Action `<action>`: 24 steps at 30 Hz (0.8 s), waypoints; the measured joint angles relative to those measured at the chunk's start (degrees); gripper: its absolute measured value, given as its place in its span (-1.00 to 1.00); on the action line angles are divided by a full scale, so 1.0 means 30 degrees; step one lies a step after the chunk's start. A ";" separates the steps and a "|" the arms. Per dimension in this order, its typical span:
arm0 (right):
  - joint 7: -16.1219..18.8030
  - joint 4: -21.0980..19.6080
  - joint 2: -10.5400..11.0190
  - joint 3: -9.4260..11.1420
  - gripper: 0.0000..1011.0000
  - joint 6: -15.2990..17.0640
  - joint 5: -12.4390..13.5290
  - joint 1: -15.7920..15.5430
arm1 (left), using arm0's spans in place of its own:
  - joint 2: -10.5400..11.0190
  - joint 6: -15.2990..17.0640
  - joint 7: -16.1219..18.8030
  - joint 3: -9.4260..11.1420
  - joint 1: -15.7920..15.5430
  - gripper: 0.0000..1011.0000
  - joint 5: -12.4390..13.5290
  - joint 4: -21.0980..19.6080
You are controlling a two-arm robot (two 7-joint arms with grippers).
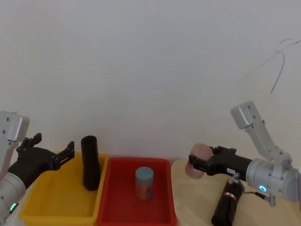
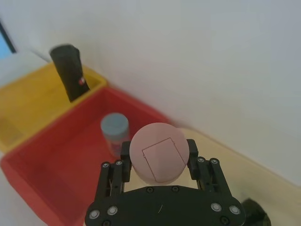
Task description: Pick up the garbage bag with the one hand and transfer it to the other hand.
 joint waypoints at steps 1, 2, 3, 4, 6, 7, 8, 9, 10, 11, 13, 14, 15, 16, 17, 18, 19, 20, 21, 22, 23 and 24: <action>-0.0044 0.0273 -0.0050 -0.0057 0.31 -0.0019 -0.0064 0.0001 | 0.0001 -0.0001 -0.0001 0.0000 0.0000 0.98 0.0000 0.0001; -0.0059 0.0464 -0.0073 -0.0099 0.31 -0.0028 -0.0092 0.0001 | 0.0001 -0.0001 -0.0001 0.0000 0.0000 0.98 0.0000 0.0001; -0.0097 0.0721 -0.0126 -0.0155 0.31 -0.0060 -0.0160 0.0010 | 0.0000 0.0000 0.0000 0.0000 -0.0001 0.98 0.0000 0.0000; -0.0097 0.0721 -0.0126 -0.0155 0.31 -0.0060 -0.0160 0.0010 | 0.0000 0.0001 0.0000 0.0000 -0.0001 0.98 0.0000 0.0001; -0.0158 0.1057 -0.0190 -0.0228 0.32 -0.0090 -0.0241 0.0029 | 0.0001 0.0000 -0.0001 0.0000 -0.0001 0.98 0.0000 0.0001; -0.0180 0.1252 -0.0228 -0.0267 0.35 -0.0118 -0.0287 0.0046 | 0.0001 0.0000 0.0000 0.0000 -0.0001 0.98 0.0001 0.0001; -0.0180 0.1252 -0.0228 -0.0267 0.45 -0.0118 -0.0287 0.0046 | 0.0000 0.0001 -0.0001 0.0000 -0.0001 0.98 -0.0001 0.0000; -0.0201 0.1408 -0.0257 -0.0298 0.50 -0.0150 -0.0328 0.0058 | 0.0001 0.0000 0.0000 0.0001 -0.0001 0.98 0.0001 0.0000; -0.0214 0.1482 -0.0273 -0.0312 0.54 -0.0162 -0.0354 0.0063 | -0.0001 0.0000 -0.0001 0.0000 0.0000 0.98 0.0000 0.0000; -0.0233 0.1616 -0.0299 -0.0341 0.61 -0.0183 -0.0385 0.0072 | 0.0001 0.0000 0.0000 0.0000 -0.0001 0.98 0.0000 0.0000; -0.0253 0.1730 -0.0322 -0.0364 0.75 -0.0201 -0.0411 0.0077 | 0.0001 0.0000 -0.0001 0.0000 -0.0001 0.98 0.0001 0.0001; -0.0276 0.1853 -0.0346 -0.0384 0.75 -0.0215 -0.0440 0.0085 | -0.0001 0.0000 -0.0001 0.0001 -0.0001 0.98 0.0000 0.0000; -0.0289 0.1904 -0.0354 -0.0395 0.85 -0.0219 -0.0452 0.0090 | 0.0000 0.0000 -0.0001 -0.0001 -0.0001 0.98 0.0000 0.0000; -0.0303 0.1994 -0.0373 -0.0415 0.90 -0.0226 -0.0475 0.0098 | 0.0000 0.0000 0.0000 0.0000 0.0000 0.98 0.0001 0.0000; -0.0303 0.1994 -0.0373 -0.0415 0.90 -0.0226 -0.0475 0.0098 | 0.0000 0.0000 -0.0001 0.0001 -0.0001 0.98 0.0000 0.0001; -0.0310 0.2071 -0.0392 -0.0434 0.93 -0.0234 -0.0497 0.0103 | 0.0001 0.0000 -0.0001 0.0000 -0.0001 0.98 0.0000 0.0000; -0.0313 0.2102 -0.0399 -0.0441 0.98 -0.0237 -0.0503 0.0106 | 0.0001 0.0000 0.0000 0.0000 -0.0001 0.98 -0.0001 -0.0001; -0.0320 0.2166 -0.0406 -0.0449 0.98 -0.0244 -0.0515 0.0112 | 0.0000 0.0000 -0.0001 0.0000 -0.0001 0.98 0.0000 0.0001; -0.0325 0.2196 -0.0413 -0.0455 0.98 -0.0248 -0.0521 0.0113 | 0.0000 0.0000 0.0000 0.0000 0.0000 0.98 0.0000 0.0001; -0.0328 0.2220 -0.0417 -0.0460 0.98 -0.0254 -0.0526 0.0112 | 0.0001 0.0000 0.0000 0.0001 -0.0001 0.98 0.0001 0.0000; -0.0335 0.2273 -0.0430 -0.0468 0.98 -0.0264 -0.0535 0.0115 | 0.0001 0.0000 -0.0001 0.0000 0.0000 0.98 0.0000 0.0000; -0.0339 0.2297 -0.0435 -0.0474 0.98 -0.0269 -0.0542 0.0117 | 0.0001 0.0000 0.0000 0.0001 -0.0001 0.98 0.0000 0.0000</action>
